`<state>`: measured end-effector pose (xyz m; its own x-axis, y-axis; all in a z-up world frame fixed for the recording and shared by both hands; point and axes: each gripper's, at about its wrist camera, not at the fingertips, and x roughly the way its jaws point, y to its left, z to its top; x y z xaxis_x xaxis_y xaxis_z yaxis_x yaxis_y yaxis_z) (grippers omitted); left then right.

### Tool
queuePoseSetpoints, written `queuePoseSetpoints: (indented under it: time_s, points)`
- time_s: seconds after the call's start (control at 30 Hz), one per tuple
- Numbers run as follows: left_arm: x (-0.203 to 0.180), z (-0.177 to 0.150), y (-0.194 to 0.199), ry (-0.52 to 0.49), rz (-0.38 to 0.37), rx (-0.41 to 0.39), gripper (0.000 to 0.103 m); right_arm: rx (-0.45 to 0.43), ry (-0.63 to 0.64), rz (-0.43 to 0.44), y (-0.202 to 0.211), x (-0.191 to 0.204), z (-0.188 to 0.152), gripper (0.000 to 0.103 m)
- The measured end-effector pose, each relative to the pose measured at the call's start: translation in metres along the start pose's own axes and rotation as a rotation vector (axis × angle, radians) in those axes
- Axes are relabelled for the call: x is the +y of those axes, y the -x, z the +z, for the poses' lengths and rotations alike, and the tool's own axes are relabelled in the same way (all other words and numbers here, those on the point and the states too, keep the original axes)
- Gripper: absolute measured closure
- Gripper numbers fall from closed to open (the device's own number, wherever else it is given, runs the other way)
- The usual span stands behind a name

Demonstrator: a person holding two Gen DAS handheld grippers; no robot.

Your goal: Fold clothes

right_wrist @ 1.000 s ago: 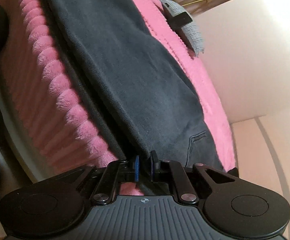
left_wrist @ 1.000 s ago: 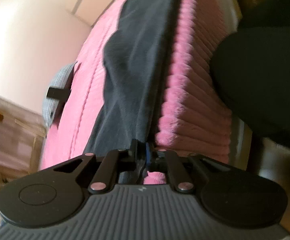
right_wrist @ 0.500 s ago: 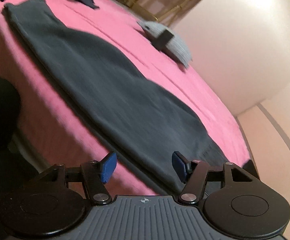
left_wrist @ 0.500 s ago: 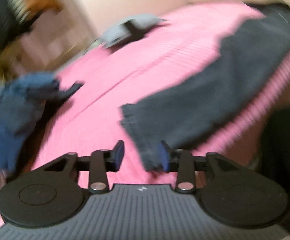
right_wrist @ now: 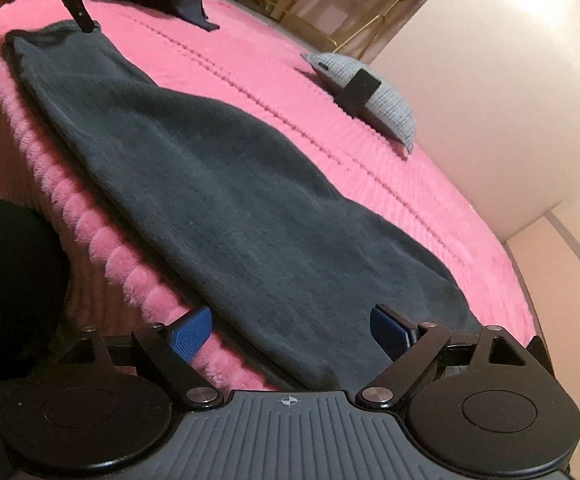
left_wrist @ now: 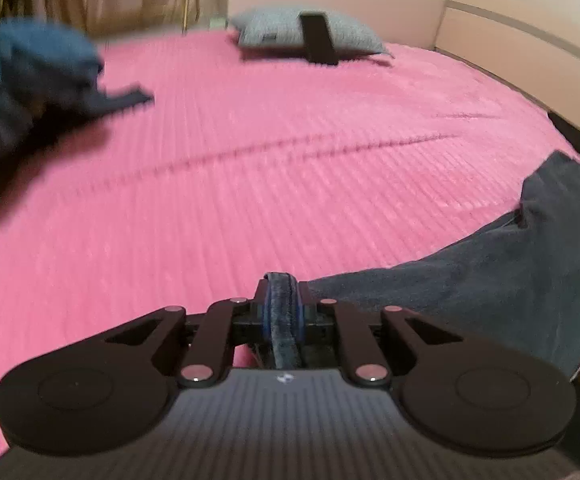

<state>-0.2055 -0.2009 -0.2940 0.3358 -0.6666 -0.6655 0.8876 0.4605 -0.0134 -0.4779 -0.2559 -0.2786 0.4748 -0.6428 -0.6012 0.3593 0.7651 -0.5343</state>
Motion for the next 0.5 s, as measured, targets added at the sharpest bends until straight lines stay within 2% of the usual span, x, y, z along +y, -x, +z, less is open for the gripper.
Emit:
queuePoseSetpoints:
  time_s: [0.07,0.1,0.13,0.2,0.27,0.33,0.4,0.5]
  points:
    - [-0.006,-0.002,0.022,-0.026,0.041,-0.053,0.096,0.002,-0.01,-0.001,-0.001,0.0,-0.001,0.015]
    - [-0.006,-0.005,0.032,-0.024,0.071,-0.073,0.103,0.001,-0.018,-0.001,-0.002,0.001,-0.001,0.015]
    - [-0.007,-0.007,0.043,-0.022,0.101,-0.092,0.102,-0.001,-0.031,0.001,-0.003,0.0,-0.001,0.015]
    - [0.001,-0.018,0.046,0.03,0.109,-0.07,0.102,-0.006,-0.058,0.011,-0.006,-0.002,0.001,0.015]
    - [0.002,-0.027,0.036,0.037,0.113,-0.02,0.102,-0.006,-0.075,0.034,-0.009,0.0,0.002,0.015]
    - [0.002,-0.034,0.031,0.029,0.131,0.004,0.094,-0.007,-0.067,0.051,-0.01,0.004,0.004,0.015]
    - [0.004,-0.037,0.039,0.047,0.161,-0.02,0.081,-0.012,-0.055,0.065,-0.007,0.005,0.007,0.015]
    - [0.002,-0.04,0.054,0.038,0.193,-0.041,0.081,-0.01,-0.076,0.086,-0.005,0.001,0.004,0.015]
